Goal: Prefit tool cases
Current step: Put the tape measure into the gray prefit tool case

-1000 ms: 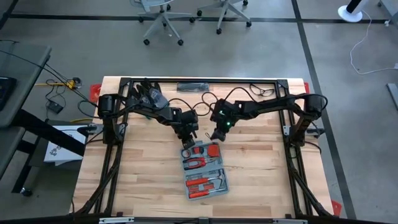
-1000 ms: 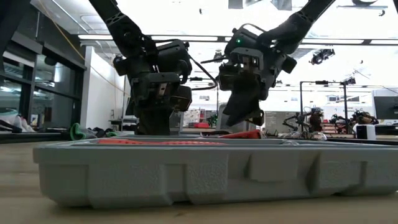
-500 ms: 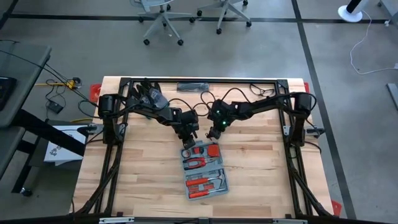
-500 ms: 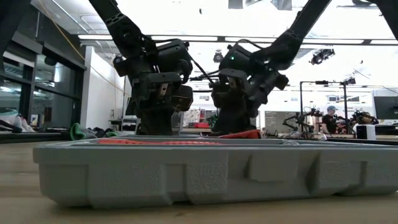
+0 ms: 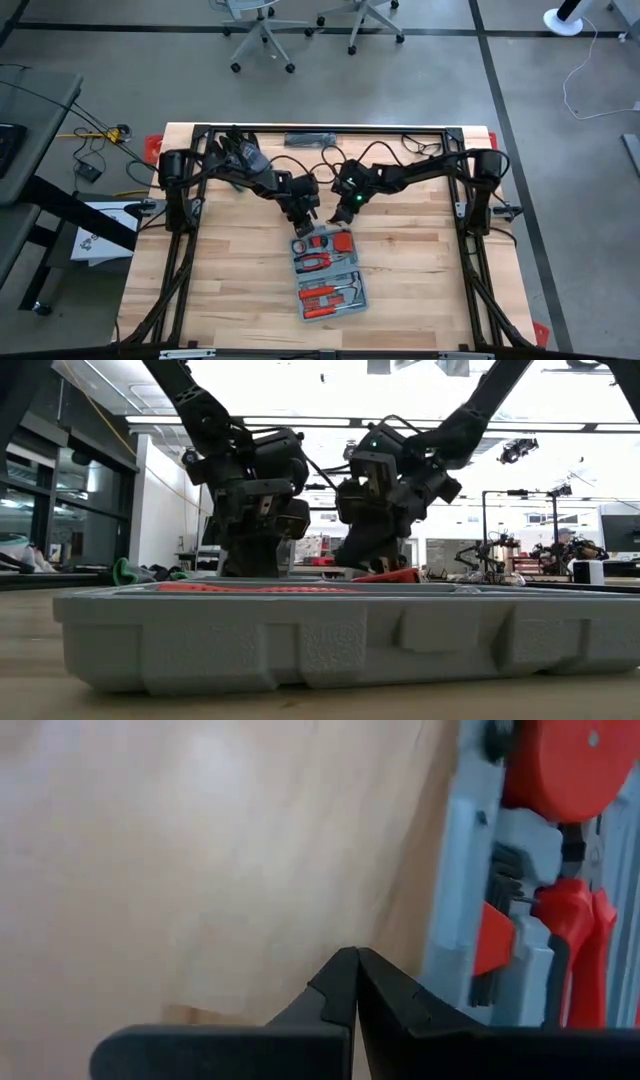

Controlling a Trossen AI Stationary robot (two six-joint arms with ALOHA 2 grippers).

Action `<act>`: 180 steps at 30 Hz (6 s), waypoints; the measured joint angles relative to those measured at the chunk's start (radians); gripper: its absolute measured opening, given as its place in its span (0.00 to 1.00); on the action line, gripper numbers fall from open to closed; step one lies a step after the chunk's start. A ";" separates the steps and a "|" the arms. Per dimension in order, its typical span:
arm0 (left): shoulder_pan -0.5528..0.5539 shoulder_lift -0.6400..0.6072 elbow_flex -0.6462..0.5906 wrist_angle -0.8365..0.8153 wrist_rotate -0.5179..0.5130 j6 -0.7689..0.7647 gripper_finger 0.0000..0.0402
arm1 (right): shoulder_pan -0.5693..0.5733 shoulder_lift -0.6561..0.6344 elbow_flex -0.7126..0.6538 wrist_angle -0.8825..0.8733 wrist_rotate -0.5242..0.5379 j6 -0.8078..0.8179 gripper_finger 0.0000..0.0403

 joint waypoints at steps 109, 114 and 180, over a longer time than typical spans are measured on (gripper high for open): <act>-0.341 0.000 -0.001 0.149 -0.274 -0.512 0.00 | 0.383 -0.363 0.000 -0.271 0.296 0.128 0.00; -0.341 0.000 -0.001 0.149 -0.275 -0.498 0.00 | 0.431 -0.363 0.000 -0.398 0.311 0.100 0.00; -0.354 0.023 0.000 0.151 -0.297 -0.454 0.00 | 0.352 -0.297 0.065 -0.143 0.179 0.123 0.00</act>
